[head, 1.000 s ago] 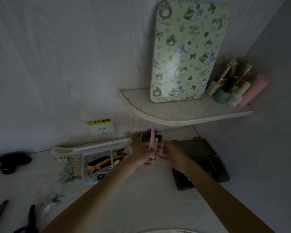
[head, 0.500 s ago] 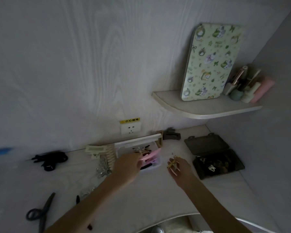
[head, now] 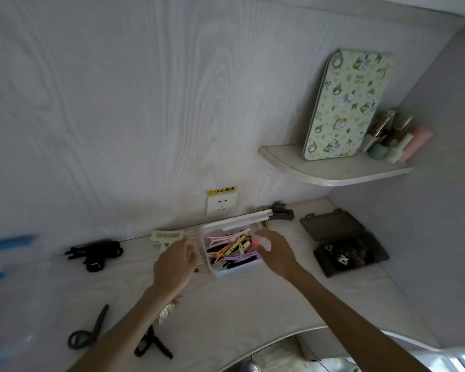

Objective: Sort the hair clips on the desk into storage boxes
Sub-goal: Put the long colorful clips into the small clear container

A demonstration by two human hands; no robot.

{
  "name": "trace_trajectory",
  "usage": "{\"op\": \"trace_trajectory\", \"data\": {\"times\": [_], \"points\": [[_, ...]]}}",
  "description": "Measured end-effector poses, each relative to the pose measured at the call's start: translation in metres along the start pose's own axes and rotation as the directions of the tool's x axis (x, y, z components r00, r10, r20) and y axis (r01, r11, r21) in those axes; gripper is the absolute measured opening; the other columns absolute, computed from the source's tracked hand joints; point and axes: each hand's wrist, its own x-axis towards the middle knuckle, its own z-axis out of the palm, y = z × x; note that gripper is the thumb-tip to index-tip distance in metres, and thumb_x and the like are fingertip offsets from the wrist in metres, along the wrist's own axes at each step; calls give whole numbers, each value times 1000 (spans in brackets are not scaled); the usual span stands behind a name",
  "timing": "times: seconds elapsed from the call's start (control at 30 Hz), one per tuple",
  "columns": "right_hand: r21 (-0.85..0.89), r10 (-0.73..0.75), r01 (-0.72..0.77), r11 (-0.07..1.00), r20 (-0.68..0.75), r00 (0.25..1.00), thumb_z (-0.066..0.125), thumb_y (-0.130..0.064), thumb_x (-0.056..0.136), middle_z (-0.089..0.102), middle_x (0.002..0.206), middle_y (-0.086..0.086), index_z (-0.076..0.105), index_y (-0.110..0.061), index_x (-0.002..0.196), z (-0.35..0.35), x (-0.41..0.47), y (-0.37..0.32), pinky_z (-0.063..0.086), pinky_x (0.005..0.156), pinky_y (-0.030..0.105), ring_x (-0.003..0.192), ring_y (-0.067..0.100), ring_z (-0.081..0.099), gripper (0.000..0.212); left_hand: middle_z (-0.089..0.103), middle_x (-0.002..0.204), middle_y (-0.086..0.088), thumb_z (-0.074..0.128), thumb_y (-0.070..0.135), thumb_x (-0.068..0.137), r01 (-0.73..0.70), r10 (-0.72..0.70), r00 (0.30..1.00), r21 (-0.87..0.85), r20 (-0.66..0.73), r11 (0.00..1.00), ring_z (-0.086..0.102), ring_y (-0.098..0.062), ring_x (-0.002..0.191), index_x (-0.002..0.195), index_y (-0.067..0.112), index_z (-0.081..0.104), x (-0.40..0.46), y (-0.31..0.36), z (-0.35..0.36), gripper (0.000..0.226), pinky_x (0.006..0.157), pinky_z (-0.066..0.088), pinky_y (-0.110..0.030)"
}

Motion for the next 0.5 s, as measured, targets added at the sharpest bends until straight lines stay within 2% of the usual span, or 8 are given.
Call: {"op": "trace_trajectory", "data": {"times": [0.07,0.13,0.2,0.27,0.3,0.33,0.43,0.5], "points": [[-70,84,-85,994,-22,996,53,-18,91,51,132,4,50,-12,129,1,-2,12,33,94,19,119,19,48,38,65,96,11,48,23,94,52,-51,998,-18,44,999,58,-4,77,102,20,58,4,-5,1,14,53,33,-9],[-50,148,-148,988,-4,989,51,-25,93,43,141,7,40,-15,136,6,-6,22,30,105,26,128,20,41,46,65,101,10,46,24,94,92,-82,987,-65,135,994,60,-6,84,106,20,58,6,-2,9,17,60,43,-16],[-63,117,-112,992,83,990,44,-26,96,28,150,5,32,-15,141,17,-10,28,26,109,26,136,19,32,47,64,94,6,43,21,95,112,-89,975,-105,205,988,60,-7,81,102,19,59,3,8,22,17,70,49,-23],[-85,73,-62,994,143,987,39,-23,98,10,156,4,28,-17,143,26,-13,32,27,109,26,141,19,23,46,55,76,7,41,14,97,133,-109,975,-120,191,984,52,-4,65,99,14,56,-1,19,33,16,59,46,-17],[-85,58,-46,995,134,989,38,-22,99,6,157,3,27,-18,143,28,-13,36,30,107,27,142,19,22,46,53,73,7,40,12,97,147,-122,975,-132,184,980,50,-6,64,101,9,57,1,25,36,17,54,43,-17],[-83,54,-45,996,108,993,37,-22,99,6,157,3,29,-18,143,27,-12,42,32,106,28,141,19,22,45,57,76,2,40,12,97,165,-137,972,-141,192,976,53,-11,68,100,6,58,4,30,37,19,55,42,-19],[-142,28,-29,989,-3,1000,42,-19,96,22,154,3,43,-18,135,17,-7,58,32,107,32,139,21,27,38,68,103,-14,44,16,95,240,-169,948,-256,271,936,63,-25,96,91,8,64,12,40,42,21,80,47,-33],[-198,-58,21,980,-183,981,52,-15,92,45,140,5,57,-19,119,8,-4,59,37,101,31,129,24,42,28,66,112,-11,48,17,93,277,-168,933,-336,319,900,61,-25,105,104,8,64,12,45,43,22,88,46,-33]]}}
